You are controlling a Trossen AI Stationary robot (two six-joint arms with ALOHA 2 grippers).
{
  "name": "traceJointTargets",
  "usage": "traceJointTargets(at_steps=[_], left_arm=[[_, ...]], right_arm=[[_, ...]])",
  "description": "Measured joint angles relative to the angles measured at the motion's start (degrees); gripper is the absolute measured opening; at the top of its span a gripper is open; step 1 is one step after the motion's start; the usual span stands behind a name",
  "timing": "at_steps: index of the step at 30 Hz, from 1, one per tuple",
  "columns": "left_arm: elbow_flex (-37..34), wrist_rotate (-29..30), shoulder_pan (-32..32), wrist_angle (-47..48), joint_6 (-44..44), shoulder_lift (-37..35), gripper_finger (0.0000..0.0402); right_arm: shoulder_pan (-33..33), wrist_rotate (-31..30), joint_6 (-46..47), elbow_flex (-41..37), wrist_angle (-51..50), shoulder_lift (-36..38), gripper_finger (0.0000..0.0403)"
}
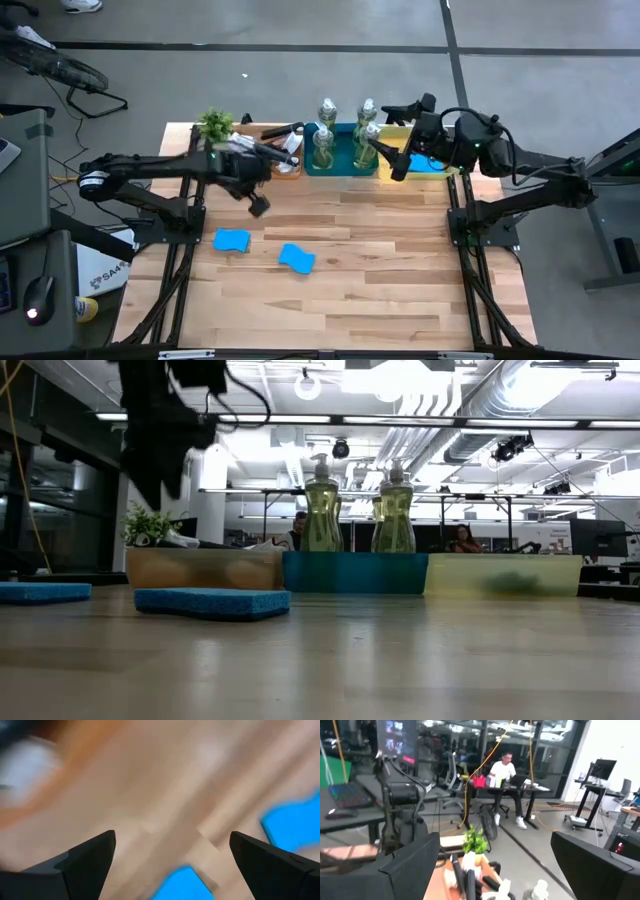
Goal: Pick & Place Kitchen Sink Supplies
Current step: Put the blue sponge into the yellow bin
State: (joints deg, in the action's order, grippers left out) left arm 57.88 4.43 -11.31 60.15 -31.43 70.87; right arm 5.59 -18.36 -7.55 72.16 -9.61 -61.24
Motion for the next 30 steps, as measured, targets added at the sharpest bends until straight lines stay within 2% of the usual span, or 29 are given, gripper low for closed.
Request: traceJointTargets(at_steps=[6,11,18,21,30], left_arm=[[-10.65,-12.8,3.53,-7.82,3.02,0.0,0.0385],[-14.54,-16.93,6.98,-6.83,3.0,0.0,0.0385],[-14.96,-17.33,11.77,-5.5,7.1,0.24,0.0385],[-14.96,-15.54,13.88,-5.38,8.79,0.78,0.0385],[-15.0,-12.49,17.51,-4.75,7.36,6.38,0.0385]], right_arm=[[-1.48,0.72,0.0,0.0,-4.28,0.25,0.0376],[-2.7,0.8,-0.26,0.0,-5.02,0.27,0.0376],[-2.83,0.88,-0.41,0.0,-5.7,0.27,0.0376],[-2.8,1.94,-0.39,0.0,-5.88,0.27,0.0376],[-2.83,3.74,0.02,0.0,-6.03,0.27,0.0376]])
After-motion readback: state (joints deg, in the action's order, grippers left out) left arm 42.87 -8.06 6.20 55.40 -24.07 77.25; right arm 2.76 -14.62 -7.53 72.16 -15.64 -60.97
